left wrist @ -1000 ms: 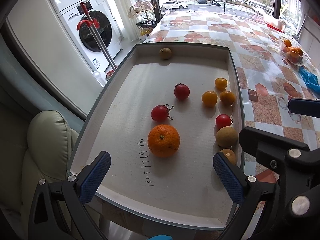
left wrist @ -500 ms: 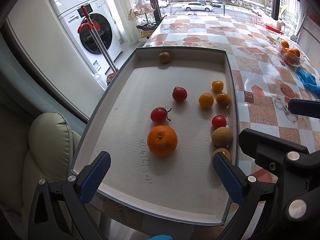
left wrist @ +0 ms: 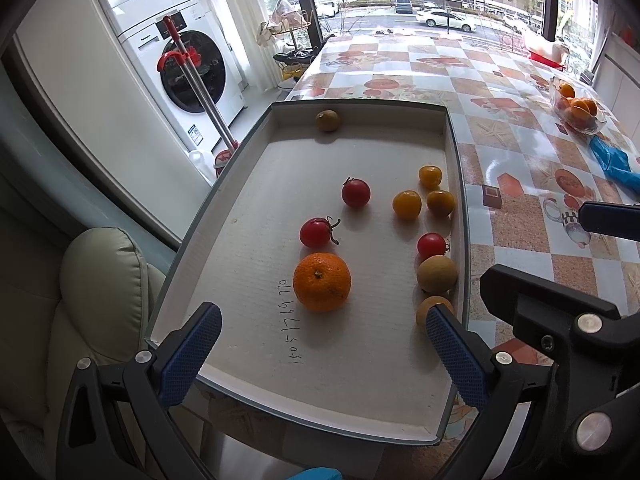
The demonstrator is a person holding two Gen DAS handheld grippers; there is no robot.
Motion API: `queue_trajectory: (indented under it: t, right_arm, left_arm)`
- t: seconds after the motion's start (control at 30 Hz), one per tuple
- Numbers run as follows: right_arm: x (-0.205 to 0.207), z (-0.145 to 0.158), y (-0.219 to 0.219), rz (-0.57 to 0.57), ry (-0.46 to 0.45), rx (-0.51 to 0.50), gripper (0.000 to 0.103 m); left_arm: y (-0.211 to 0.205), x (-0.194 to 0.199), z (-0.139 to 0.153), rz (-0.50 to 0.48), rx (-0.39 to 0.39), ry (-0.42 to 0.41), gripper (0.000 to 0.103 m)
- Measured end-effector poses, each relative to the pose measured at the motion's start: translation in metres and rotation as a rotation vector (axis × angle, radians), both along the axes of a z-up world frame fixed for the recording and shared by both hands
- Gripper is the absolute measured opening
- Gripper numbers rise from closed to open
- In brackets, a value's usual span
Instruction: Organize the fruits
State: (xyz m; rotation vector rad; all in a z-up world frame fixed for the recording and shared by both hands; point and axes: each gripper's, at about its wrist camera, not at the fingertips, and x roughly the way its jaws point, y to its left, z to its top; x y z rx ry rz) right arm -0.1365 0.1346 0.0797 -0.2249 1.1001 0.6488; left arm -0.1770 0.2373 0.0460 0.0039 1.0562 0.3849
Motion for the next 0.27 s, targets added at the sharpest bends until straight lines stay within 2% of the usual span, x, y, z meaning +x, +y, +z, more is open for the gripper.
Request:
queue_trajectory:
  t: [0.1, 0.27]
  right_arm:
    - [-0.0010, 0.0011, -0.0038, -0.003, 0.000, 0.011, 0.103]
    - [-0.0017, 0.0030, -0.0098, -0.004, 0.000, 0.030, 0.103]
  left_arm:
    - [0.0015, -0.0006, -0.0010, 0.010, -0.008, 0.001, 0.103]
    - [-0.0033, -0.0036, 0.0049, 0.004, 0.021, -0.034, 0.103]
